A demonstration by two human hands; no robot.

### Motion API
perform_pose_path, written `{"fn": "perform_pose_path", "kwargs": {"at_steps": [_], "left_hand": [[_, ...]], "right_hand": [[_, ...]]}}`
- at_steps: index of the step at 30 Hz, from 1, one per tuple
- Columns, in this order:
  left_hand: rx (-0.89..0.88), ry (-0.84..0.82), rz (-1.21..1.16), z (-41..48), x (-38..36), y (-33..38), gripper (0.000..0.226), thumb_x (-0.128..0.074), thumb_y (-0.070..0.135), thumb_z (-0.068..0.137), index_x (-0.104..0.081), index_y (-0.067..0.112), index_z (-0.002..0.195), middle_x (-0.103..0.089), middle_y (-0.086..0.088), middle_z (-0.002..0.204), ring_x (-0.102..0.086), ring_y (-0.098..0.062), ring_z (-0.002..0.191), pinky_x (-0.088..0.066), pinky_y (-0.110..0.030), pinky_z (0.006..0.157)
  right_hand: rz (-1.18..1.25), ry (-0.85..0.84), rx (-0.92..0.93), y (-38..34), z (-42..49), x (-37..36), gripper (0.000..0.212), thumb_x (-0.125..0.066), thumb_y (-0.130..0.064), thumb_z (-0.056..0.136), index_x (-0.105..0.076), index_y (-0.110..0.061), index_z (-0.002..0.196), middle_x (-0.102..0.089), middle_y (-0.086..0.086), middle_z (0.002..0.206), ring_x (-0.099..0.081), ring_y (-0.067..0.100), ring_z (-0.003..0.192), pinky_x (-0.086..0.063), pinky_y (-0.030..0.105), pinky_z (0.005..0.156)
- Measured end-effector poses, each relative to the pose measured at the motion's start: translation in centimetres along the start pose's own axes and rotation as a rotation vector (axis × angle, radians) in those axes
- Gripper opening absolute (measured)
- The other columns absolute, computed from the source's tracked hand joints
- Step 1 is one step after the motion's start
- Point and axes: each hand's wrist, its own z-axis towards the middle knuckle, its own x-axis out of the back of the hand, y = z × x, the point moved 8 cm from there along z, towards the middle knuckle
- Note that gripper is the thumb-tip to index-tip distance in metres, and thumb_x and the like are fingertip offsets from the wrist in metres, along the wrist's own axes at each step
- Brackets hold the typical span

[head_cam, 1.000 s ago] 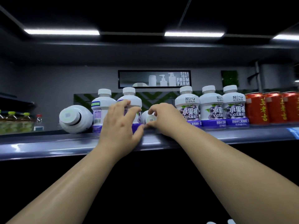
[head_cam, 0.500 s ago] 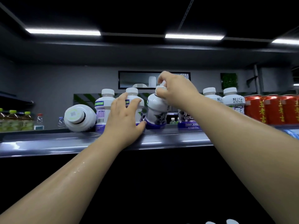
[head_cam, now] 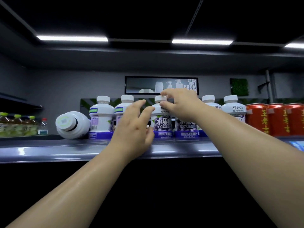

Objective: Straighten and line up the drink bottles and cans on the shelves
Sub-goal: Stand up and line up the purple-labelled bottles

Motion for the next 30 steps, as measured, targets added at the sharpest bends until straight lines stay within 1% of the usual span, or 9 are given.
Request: {"fn": "perform_pose_path", "kwargs": {"at_steps": [3,5,8,11,15,19,23,27,30], "left_hand": [[0.251,-0.133,-0.194,0.2,-2.4,0.5,0.071,-0.065,0.025,0.087,-0.03,0.016,0.148,-0.034,-0.008,0.146,-0.04,-0.024,0.129,-0.036,-0.035,0.107],[0.41,-0.206,-0.206,0.3,-3.9,0.2,0.081,-0.064,0.035,0.088,-0.016,0.021,0.152,-0.031,-0.007,0.148,-0.04,-0.026,0.13,-0.036,-0.038,0.105],[0.489,-0.247,-0.181,0.8,-5.2,0.2,0.085,-0.061,0.043,0.089,-0.008,0.023,0.152,-0.039,-0.011,0.147,-0.045,-0.033,0.128,-0.04,-0.044,0.103],[0.525,-0.322,-0.075,0.7,-6.5,0.4,0.09,-0.056,0.053,0.089,0.004,0.028,0.151,-0.052,-0.013,0.136,-0.056,-0.035,0.115,-0.048,-0.044,0.09],[0.558,-0.34,0.018,0.7,-6.9,0.0,0.1,-0.055,0.059,0.088,0.015,0.026,0.151,-0.059,-0.014,0.127,-0.06,-0.035,0.105,-0.05,-0.043,0.083],[0.529,-0.347,0.014,0.7,-6.7,0.1,0.101,-0.053,0.059,0.09,0.016,0.023,0.154,-0.06,-0.013,0.13,-0.06,-0.032,0.11,-0.045,-0.038,0.08],[0.48,-0.362,-0.061,0.3,-6.3,0.4,0.1,-0.056,0.054,0.091,0.015,0.025,0.155,-0.054,-0.008,0.139,-0.055,-0.026,0.119,-0.046,-0.037,0.088],[0.319,-0.213,-0.067,-0.2,-3.4,0.9,0.084,-0.061,0.039,0.09,-0.012,0.02,0.156,-0.039,-0.002,0.148,-0.037,-0.018,0.133,-0.033,-0.031,0.105],[0.204,-0.047,0.047,-0.4,0.0,-0.1,0.069,-0.055,0.037,0.085,-0.037,0.013,0.148,-0.046,-0.008,0.142,-0.042,-0.026,0.129,-0.031,-0.035,0.108]], "right_hand": [[0.018,0.184,0.082,0.9,-2.6,0.9,0.056,-0.052,-0.054,0.09,-0.05,-0.03,0.141,-0.057,0.0,0.133,-0.049,0.028,0.126,-0.036,0.048,0.104],[0.006,0.265,0.07,2.2,-4.5,0.6,0.065,-0.05,-0.056,0.083,-0.051,-0.026,0.14,-0.054,0.006,0.136,-0.045,0.031,0.129,-0.033,0.051,0.107],[-0.066,0.291,-0.021,4.1,-6.7,-1.0,0.07,-0.05,-0.056,0.081,-0.043,-0.028,0.145,-0.038,0.011,0.151,-0.027,0.034,0.143,-0.016,0.052,0.116],[-0.055,0.274,-0.126,5.6,-8.0,-2.5,0.077,-0.053,-0.06,0.085,-0.028,-0.033,0.153,-0.02,0.011,0.161,-0.007,0.03,0.15,0.006,0.046,0.118],[-0.056,0.285,-0.147,5.8,-8.2,-3.2,0.083,-0.053,-0.064,0.086,-0.019,-0.033,0.155,-0.017,0.009,0.162,0.002,0.03,0.151,0.013,0.05,0.117],[-0.061,0.292,-0.141,5.6,-8.3,-3.1,0.08,-0.053,-0.059,0.088,-0.02,-0.031,0.155,-0.023,0.007,0.159,0.001,0.032,0.151,0.015,0.05,0.117],[-0.056,0.265,-0.152,5.5,-8.4,-3.1,0.079,-0.053,-0.057,0.087,-0.02,-0.031,0.155,-0.018,0.009,0.162,0.003,0.031,0.151,0.014,0.051,0.117],[-0.032,0.369,-0.056,3.7,-8.3,-2.3,0.073,-0.053,-0.049,0.082,-0.037,-0.027,0.149,-0.029,0.014,0.158,-0.011,0.036,0.149,0.006,0.05,0.119],[0.119,0.509,0.057,0.5,-8.1,-1.5,0.067,-0.052,-0.043,0.079,-0.049,-0.018,0.142,-0.041,0.018,0.149,-0.027,0.04,0.143,-0.013,0.054,0.119]]}}
